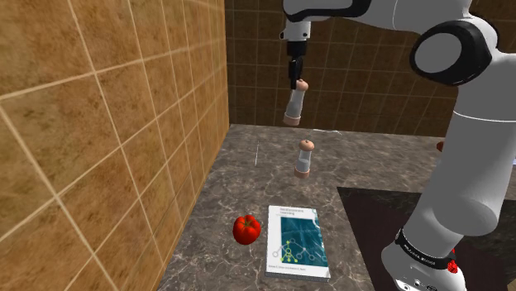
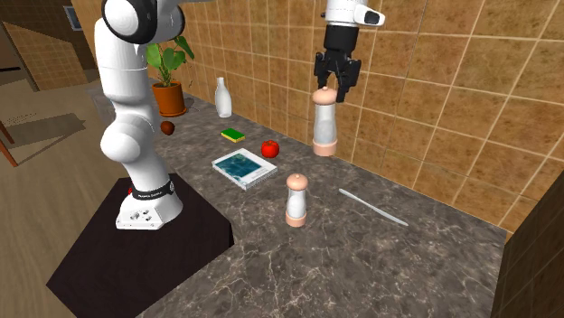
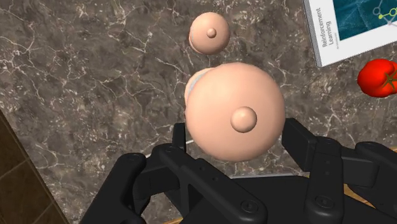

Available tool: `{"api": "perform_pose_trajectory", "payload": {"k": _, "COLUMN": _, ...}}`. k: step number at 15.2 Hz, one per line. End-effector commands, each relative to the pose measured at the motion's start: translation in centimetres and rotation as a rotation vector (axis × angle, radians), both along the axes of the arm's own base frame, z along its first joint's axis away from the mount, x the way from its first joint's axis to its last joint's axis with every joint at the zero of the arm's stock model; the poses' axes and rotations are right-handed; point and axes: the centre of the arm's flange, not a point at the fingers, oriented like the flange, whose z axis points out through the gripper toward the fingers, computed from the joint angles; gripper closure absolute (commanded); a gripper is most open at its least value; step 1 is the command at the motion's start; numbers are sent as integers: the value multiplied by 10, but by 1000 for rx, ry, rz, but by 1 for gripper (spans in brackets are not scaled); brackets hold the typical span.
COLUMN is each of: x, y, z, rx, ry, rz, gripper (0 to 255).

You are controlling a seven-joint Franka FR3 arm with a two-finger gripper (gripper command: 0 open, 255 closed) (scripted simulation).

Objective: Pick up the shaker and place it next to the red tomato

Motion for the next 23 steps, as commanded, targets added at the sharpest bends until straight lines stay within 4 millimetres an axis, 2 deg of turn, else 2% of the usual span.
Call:
{"api": "perform_pose_trajectory", "payload": {"k": 1, "x": -3, "y": 28, "z": -2, "rx": -1, "ry": 0, "rz": -1, "gripper": 255}}
{"api": "perform_pose_trajectory", "payload": {"k": 23, "x": -39, "y": 316, "z": -1, "rx": -1, "ry": 0, "rz": -1, "gripper": 255}}
